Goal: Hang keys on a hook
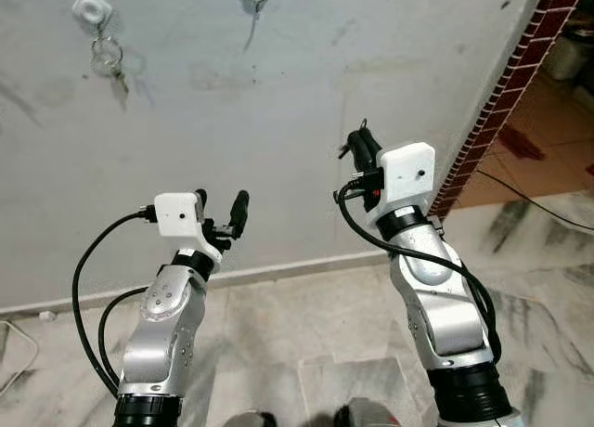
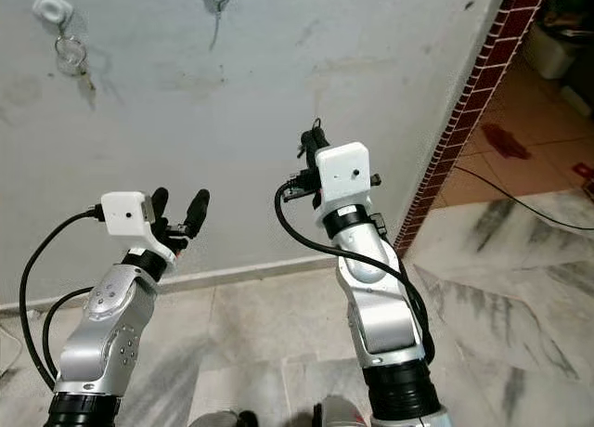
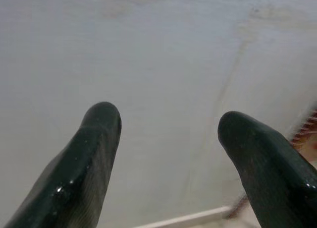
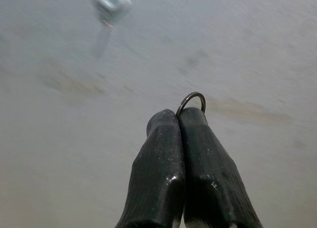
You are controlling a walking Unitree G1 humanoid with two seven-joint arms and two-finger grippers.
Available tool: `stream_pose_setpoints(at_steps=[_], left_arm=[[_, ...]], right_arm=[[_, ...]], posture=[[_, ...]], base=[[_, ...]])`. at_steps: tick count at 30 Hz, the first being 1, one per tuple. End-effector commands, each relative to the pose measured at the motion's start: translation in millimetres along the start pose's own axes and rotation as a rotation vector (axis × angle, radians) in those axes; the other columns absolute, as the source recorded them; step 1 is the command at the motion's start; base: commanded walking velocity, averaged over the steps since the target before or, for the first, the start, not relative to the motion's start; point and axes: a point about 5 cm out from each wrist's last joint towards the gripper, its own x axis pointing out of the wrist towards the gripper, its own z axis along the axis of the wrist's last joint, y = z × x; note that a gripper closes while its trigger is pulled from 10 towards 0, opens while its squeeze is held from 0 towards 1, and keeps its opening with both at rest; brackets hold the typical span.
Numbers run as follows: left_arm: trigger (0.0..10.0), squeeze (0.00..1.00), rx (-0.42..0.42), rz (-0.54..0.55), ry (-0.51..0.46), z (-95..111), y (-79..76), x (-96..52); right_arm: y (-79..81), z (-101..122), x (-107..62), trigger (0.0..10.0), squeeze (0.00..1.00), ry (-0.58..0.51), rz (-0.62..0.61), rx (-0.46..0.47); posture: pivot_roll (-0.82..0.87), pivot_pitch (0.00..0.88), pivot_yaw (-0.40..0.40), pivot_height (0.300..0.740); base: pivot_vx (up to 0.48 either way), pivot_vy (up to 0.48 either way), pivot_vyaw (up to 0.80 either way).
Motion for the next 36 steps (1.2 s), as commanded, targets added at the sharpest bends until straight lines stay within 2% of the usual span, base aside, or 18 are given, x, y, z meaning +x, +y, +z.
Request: stream_pose_setpoints(at_steps=[1, 9, 13, 19, 25, 29, 36], left_arm=[[10.0, 0.00, 0.017, 0.016, -0.001, 2.2, 5.4, -2.0], [10.0, 0.00, 0.022, 0.019, 0.002, 1.8, 5.7, -1.7], [10.0, 0.00, 0.048, 0.028, 0.005, -0.9, 7.7, -4.3], [10.0, 0.00, 0.117, 0.027, 0.039, -12.5, 12.6, -17.7], [10.0, 0.00, 0.142, 0.028, 0.079, -26.9, 14.9, -28.5], [10.0, 0.00, 0.156, 0.032, 0.116, -36.6, 18.1, -31.2], [10.0, 0.00, 0.159, 0.029, 0.116, -34.9, 20.0, -27.3]], right_arm=[[3.7, 6.4, 1.6, 10.0, 0.00, -0.028, 0.009, 0.016], [4.3, 5.7, 1.0, 10.0, 0.00, -0.024, 0.014, 0.012], [4.5, 5.4, 0.5, 10.0, 0.00, -0.023, 0.019, 0.011], [5.3, 4.9, 0.1, 10.0, 0.00, -0.021, 0.023, 0.011], [6.0, 5.2, 0.7, 10.0, 0.00, -0.025, 0.028, 0.012], [6.3, 6.8, 1.2, 10.0, 0.00, -0.033, 0.031, 0.006], [8.4, 9.2, 2.1, 10.0, 0.00, -0.041, 0.035, 0.007]], posture=[[0.00, 0.168, 0.041, 0.740], [0.00, 0.170, 0.040, 0.740], [0.00, 0.171, 0.040, 0.740], [0.01, 0.171, 0.038, 0.740], [0.01, 0.169, 0.040, 0.740], [0.00, 0.168, 0.045, 0.740], [0.01, 0.167, 0.052, 0.740]], base=[[0.409, 0.000, 0.00], [0.405, 0.000, 0.00], [0.142, 0.000, 0.00], [0.000, 0.000, 0.00], [0.000, 0.000, 0.00], [0.000, 0.000, 0.80], [0.000, 0.000, 0.80]])
